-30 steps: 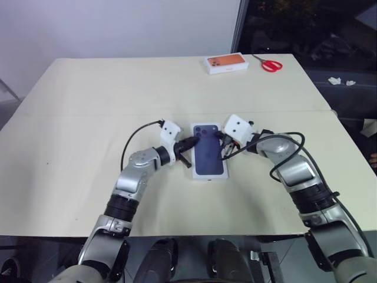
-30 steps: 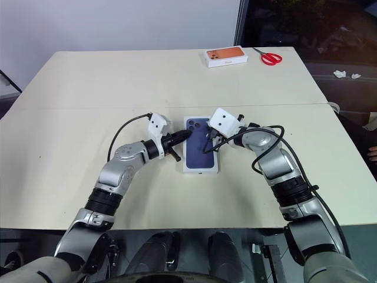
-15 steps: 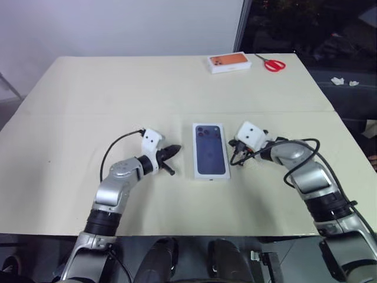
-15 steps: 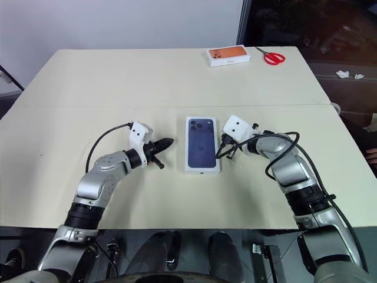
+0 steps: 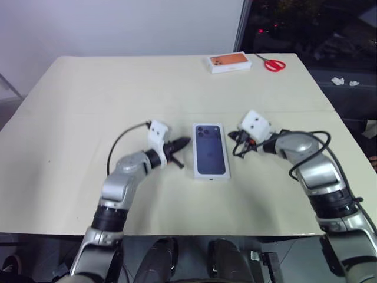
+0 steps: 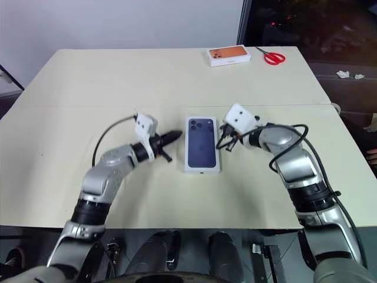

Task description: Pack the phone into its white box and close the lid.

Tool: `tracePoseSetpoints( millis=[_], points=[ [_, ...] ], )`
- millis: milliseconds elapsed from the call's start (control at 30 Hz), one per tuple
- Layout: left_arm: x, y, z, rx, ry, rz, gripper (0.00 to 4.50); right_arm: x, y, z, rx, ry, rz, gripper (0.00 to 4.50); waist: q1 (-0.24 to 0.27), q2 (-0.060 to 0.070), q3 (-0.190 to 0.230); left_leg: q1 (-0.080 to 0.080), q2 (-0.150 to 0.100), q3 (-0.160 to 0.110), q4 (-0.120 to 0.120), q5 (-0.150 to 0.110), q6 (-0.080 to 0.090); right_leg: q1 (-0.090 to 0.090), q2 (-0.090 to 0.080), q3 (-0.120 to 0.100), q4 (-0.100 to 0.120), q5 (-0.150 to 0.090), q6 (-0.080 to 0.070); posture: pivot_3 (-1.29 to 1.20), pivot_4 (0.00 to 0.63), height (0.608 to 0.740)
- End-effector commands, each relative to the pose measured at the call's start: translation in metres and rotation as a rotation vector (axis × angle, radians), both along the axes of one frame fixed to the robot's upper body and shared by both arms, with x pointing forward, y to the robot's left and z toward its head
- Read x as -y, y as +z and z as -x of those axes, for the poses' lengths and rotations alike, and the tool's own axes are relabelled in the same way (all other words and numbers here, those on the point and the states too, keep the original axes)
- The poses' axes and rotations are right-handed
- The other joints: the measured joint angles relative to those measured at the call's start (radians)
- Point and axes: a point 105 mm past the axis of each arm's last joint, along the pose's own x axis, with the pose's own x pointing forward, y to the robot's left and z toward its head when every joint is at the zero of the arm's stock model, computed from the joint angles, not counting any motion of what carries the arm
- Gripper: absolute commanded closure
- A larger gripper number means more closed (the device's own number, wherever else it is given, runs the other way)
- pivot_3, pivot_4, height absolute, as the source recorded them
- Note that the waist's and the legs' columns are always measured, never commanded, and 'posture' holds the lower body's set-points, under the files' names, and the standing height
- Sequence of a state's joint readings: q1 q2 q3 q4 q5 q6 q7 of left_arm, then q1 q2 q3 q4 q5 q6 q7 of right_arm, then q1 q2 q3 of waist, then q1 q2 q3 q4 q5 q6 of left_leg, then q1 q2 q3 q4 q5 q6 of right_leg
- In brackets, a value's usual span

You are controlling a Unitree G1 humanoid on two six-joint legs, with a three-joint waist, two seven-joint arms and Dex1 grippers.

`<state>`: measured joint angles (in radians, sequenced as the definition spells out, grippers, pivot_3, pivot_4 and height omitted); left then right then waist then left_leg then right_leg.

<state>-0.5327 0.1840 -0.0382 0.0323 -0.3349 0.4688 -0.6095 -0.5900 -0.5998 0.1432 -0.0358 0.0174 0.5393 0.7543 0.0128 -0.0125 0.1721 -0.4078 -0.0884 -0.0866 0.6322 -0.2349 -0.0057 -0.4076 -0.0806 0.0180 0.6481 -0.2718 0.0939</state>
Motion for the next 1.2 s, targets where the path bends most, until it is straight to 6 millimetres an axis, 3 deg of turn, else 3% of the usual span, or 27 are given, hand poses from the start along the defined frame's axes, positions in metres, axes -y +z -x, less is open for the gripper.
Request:
tracePoseSetpoints(
  millis=[33, 167, 233, 300, 600, 700, 800, 933, 967, 1033, 1200],
  points=[
    [0.017, -0.004, -0.005, 0.02, -0.02, -0.025, 4.5, -0.008, -0.003, -0.007, 0.035, -0.007, 0.009, 4.43, -0.001, 0.0, 0.0, 0.0, 0.0, 0.0, 0.0, 0.001, -0.001, 0.0, 0.0, 0.0, 0.0, 0.0, 0.0, 0.0, 0.15, 0.74],
    [0.029, -0.041, -0.012, -0.032, -0.016, -0.154, 4.5, -0.017, -0.021, -0.019, 0.026, -0.027, 0.064, 4.43, -0.005, 0.0, 0.0, -0.001, -0.002, 0.003, 0.001, 0.002, -0.004, -0.001, 0.0, 0.002, 0.0, 0.0, 0.0, 0.0, 0.15, 0.74],
    [0.03, -0.066, -0.009, -0.059, -0.036, -0.281, 4.5, -0.015, -0.046, -0.013, -0.029, -0.009, 0.159, 4.43, -0.006, 0.0, 0.0, 0.0, -0.002, 0.003, 0.001, 0.002, -0.004, -0.001, 0.0, 0.003, 0.001, 0.0, 0.0, 0.0, 0.15, 0.74],
    [0.027, -0.077, -0.002, -0.075, -0.07, -0.317, 4.5, -0.018, -0.058, 0.0, -0.08, 0.047, 0.162, 4.43, -0.005, 0.0, -0.002, 0.002, -0.001, 0.002, 0.0, 0.001, -0.001, 0.001, 0.0, 0.002, 0.002, 0.0, 0.0, 0.0, 0.15, 0.74],
    [0.008, -0.07, 0.037, -0.118, -0.189, -0.213, 4.5, -0.022, -0.051, 0.065, -0.294, 0.301, 0.004, 4.43, -0.016, -0.001, -0.006, 0.01, 0.001, 0.001, -0.002, -0.002, 0.003, 0.01, 0.0, 0.002, -0.001, 0.0, 0.0, 0.0, 0.15, 0.74],
    [-0.003, -0.064, 0.048, -0.162, -0.225, -0.158, 3.66, -0.021, -0.047, 0.069, -0.322, 0.309, -0.028, 4.5, -0.025, -0.001, -0.006, 0.011, 0.001, 0.0, -0.002, -0.002, 0.003, 0.011, 0.0, 0.002, -0.002, -0.001, 0.0, 0.0, 0.15, 0.74],
    [-0.02, -0.053, 0.044, -0.113, -0.175, -0.177, 2.23, -0.021, -0.034, 0.061, -0.307, 0.284, -0.101, 3.7, -0.024, -0.001, -0.005, 0.011, 0.001, 0.0, -0.002, -0.002, 0.003, 0.011, 0.0, 0.002, -0.002, -0.001, 0.0, 0.0, 0.15, 0.74],
    [-0.053, -0.027, 0.039, -0.048, -0.116, -0.151, 0.25, -0.017, -0.016, 0.054, -0.269, 0.274, -0.145, 1.68, -0.024, -0.001, -0.004, 0.003, 0.001, 0.0, -0.001, -0.002, 0.002, 0.003, 0.0, 0.002, 0.0, -0.001, 0.0, 0.0, 0.15, 0.74],
    [-0.065, -0.02, 0.039, -0.028, -0.101, -0.153, 0.0, -0.015, -0.011, 0.052, -0.251, 0.274, -0.146, 1.17, -0.024, -0.001, -0.004, 0.001, 0.001, 0.0, 0.0, -0.002, 0.002, 0.0, 0.0, 0.002, 0.0, 0.0, 0.0, 0.0, 0.15, 0.74],
    [-0.076, -0.014, 0.039, -0.014, -0.09, -0.157, 0.0, -0.012, -0.007, 0.051, -0.236, 0.276, -0.146, 0.14, -0.023, -0.001, -0.004, -0.001, 0.001, 0.0, -0.001, -0.001, 0.002, -0.002, 0.0, 0.002, 0.001, 0.0, 0.0, 0.0, 0.15, 0.74],
    [-0.123, -0.015, 0.053, -0.041, -0.056, -0.212, 0.0, 0.008, 0.007, 0.048, -0.219, 0.242, -0.195, 0.07, -0.023, 0.0, -0.003, -0.001, 0.0, 0.0, -0.001, -0.001, 0.002, -0.001, -0.001, 0.003, 0.0, 0.0, 0.0, 0.0, 0.15, 0.74]
  ],
)
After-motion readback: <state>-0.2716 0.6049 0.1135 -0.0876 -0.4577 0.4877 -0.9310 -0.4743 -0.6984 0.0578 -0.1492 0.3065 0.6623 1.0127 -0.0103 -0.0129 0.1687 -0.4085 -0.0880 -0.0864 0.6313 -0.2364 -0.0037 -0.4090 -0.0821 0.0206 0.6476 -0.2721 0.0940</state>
